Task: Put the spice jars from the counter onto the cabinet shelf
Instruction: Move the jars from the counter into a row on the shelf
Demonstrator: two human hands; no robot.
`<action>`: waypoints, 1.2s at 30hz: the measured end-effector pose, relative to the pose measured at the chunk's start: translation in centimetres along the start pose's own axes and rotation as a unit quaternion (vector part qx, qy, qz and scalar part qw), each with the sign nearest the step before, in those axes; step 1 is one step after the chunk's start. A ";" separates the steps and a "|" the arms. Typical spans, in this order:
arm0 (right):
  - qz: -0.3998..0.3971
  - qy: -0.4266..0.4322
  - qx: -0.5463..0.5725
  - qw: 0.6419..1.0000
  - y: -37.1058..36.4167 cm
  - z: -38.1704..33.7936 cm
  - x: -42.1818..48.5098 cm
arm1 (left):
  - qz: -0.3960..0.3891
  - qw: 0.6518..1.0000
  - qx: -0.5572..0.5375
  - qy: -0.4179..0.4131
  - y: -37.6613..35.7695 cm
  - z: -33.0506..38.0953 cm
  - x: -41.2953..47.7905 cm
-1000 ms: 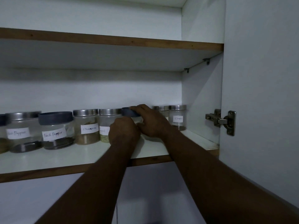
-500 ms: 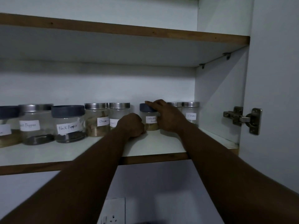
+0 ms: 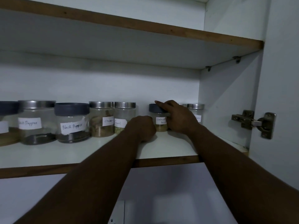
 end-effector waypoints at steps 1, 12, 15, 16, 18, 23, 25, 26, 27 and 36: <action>-0.002 0.004 0.001 1.000 -0.1 -0.1 0.0 | -0.018 1.000 0.003 0.001 -0.4 0.0 0.0; 0.060 0.005 0.120 0.991 0.7 1.4 -0.2 | -0.105 0.994 -0.016 0.012 -2.1 0.4 0.5; 0.099 -0.009 0.142 0.985 1.3 2.3 -0.9 | -0.092 0.996 -0.001 0.000 -1.8 0.5 0.5; 0.116 -0.012 0.142 0.983 1.6 2.6 -1.2 | -0.087 0.996 0.008 -0.005 -1.7 0.6 0.5; 0.152 -0.034 0.133 0.979 2.3 3.4 -1.8 | -0.068 0.998 0.008 0.000 -1.4 0.4 0.4; 0.195 -0.084 0.118 0.970 3.5 4.3 -2.6 | -0.009 0.999 -0.030 0.031 0.0 -0.5 -0.2; 0.193 -0.093 0.117 0.970 3.6 4.3 -2.6 | 0.009 0.998 -0.040 0.042 0.5 -0.7 -0.8; 0.191 -0.092 0.115 0.970 3.6 4.2 -2.6 | 0.015 0.998 -0.041 0.047 0.7 -0.7 -1.1; 0.189 -0.088 0.114 0.971 3.5 4.0 -2.6 | 0.021 0.998 -0.040 0.049 0.9 -0.8 -1.5; 0.148 0.022 0.072 0.986 3.5 -2.5 -1.7 | 0.009 1.000 -0.008 0.028 1.0 -0.9 -5.8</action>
Point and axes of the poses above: each hand's wrist, its own x-axis towards the middle knuckle, its own y-axis out of the back of the hand, z = x × y, the point moved 10 cm from there along x, towards the middle knuckle, and after that the axes turned 15 degrees about -z, right-handed, at the moved point
